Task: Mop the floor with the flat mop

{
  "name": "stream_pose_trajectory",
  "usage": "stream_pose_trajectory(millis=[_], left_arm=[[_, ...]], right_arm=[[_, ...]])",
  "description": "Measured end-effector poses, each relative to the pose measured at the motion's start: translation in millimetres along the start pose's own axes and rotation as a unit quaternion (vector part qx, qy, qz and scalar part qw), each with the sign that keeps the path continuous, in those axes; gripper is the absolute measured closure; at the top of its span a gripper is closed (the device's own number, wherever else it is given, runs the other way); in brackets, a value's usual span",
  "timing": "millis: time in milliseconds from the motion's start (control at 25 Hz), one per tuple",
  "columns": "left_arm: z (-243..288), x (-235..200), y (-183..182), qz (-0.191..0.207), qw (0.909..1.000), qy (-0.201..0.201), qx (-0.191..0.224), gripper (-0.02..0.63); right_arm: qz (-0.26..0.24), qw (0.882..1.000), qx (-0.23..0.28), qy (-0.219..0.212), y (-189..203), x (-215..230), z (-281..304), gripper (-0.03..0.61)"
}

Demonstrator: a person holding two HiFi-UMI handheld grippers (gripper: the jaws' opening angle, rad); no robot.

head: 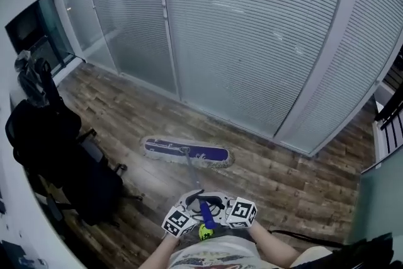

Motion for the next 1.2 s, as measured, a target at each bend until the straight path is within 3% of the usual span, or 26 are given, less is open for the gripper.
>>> stream_pose_trajectory(millis=[400, 720, 920, 1200], left_arm=[[-34, 154, 42, 0.001, 0.9998, 0.016, 0.008, 0.353], [-69, 286, 101, 0.019, 0.9993, 0.030, 0.007, 0.352], [-82, 306, 113, 0.033, 0.9986, 0.041, -0.001, 0.353], [-80, 273, 111, 0.049, 0.9976, 0.050, 0.000, 0.355]], right_arm=[[0.008, 1.000, -0.012, 0.015, 50, -154, -39, 0.308], [0.009, 0.999, -0.004, 0.036, 112, -293, -56, 0.308], [0.012, 0.999, 0.008, 0.043, 121, -321, -51, 0.308], [0.004, 0.999, 0.013, 0.035, 115, -296, -35, 0.307]])
Point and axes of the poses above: the fingertips, and each gripper's own axes: z forward along the fingers, x to its right, y out of its underside, the point moved 10 cm from there along -z, backward along the fingers, and after that the axes turned 14 degrees about -x, right-handed, at the moved point
